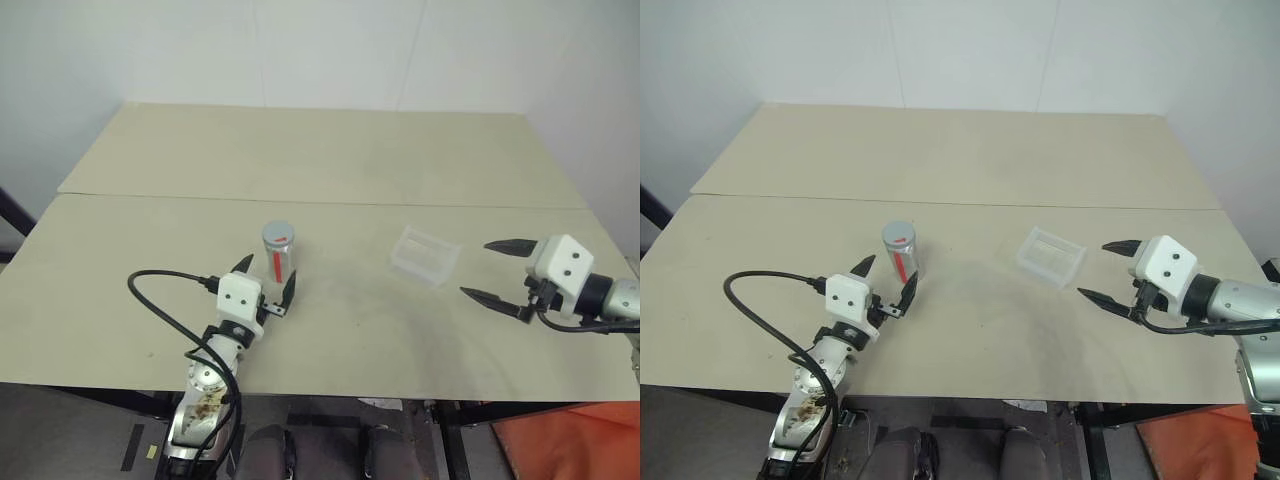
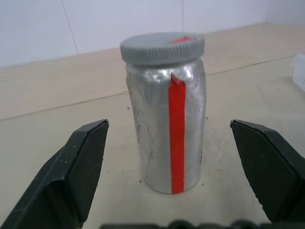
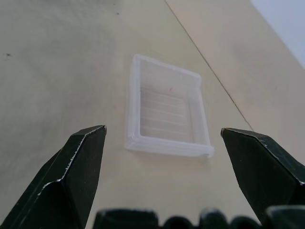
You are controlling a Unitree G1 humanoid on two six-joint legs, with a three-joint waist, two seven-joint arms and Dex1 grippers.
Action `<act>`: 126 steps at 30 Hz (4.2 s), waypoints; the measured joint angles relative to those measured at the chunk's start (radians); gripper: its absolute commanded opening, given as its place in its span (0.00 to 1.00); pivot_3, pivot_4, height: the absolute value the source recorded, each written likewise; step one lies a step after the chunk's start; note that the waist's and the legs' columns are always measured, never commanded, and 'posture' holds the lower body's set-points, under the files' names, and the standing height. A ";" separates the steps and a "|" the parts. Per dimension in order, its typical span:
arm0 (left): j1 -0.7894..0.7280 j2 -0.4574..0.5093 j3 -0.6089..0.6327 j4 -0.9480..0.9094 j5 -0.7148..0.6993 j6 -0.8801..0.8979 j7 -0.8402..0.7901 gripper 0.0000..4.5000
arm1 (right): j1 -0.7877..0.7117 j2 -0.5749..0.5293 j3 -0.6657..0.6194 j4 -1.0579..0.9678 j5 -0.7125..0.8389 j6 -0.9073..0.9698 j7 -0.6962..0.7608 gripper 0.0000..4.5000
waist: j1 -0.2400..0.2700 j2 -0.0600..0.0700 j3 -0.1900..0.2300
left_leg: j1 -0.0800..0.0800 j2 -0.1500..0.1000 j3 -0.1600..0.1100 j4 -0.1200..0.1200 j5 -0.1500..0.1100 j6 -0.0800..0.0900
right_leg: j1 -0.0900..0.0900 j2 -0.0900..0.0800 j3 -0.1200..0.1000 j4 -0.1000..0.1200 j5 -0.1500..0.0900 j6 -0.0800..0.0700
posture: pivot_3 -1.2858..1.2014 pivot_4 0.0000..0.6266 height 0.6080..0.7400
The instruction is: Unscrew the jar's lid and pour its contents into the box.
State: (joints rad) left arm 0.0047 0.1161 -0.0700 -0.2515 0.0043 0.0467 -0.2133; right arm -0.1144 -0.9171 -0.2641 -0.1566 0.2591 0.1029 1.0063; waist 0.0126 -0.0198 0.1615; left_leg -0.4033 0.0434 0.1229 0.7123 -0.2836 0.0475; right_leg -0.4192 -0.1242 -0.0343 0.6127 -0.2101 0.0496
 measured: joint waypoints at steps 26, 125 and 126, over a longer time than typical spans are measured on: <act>-0.193 -0.127 -0.034 0.332 0.150 -0.216 0.244 0.99 | -0.026 0.004 0.011 -0.004 -0.022 0.005 -0.067 1.00 | 0.003 0.000 0.000 | -0.003 -0.002 -0.004 0.001 0.000 0.000 | 0.000 -0.001 -0.003 -0.001 0.000 0.001 | 0.52 0.24 1.00; -0.390 -0.074 -0.149 0.385 -0.044 -0.134 -0.218 0.43 | -0.276 0.628 0.350 -0.225 0.065 0.391 -0.576 0.62 | -0.003 0.001 -0.001 | -0.006 -0.003 -0.006 0.002 0.002 -0.001 | -0.002 -0.001 -0.006 0.000 0.000 0.001 | 0.52 0.24 1.00; -0.386 -0.072 -0.149 0.381 -0.045 -0.134 -0.223 0.43 | -0.275 0.621 0.350 -0.224 0.067 0.389 -0.565 0.62 | -0.003 0.001 -0.001 | -0.006 -0.003 -0.006 0.002 0.002 -0.001 | -0.002 -0.001 -0.006 0.000 0.000 0.001 | 0.52 0.24 1.00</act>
State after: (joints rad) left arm -0.3809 0.0442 -0.2186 0.1298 -0.0411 -0.0876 -0.4362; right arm -0.3898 -0.2966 0.0859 -0.3807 0.3257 0.4914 0.4411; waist 0.0096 -0.0192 0.1610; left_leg -0.4097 0.0409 0.1171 0.7141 -0.2820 0.0461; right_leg -0.4211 -0.1254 -0.0403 0.6129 -0.2097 0.0503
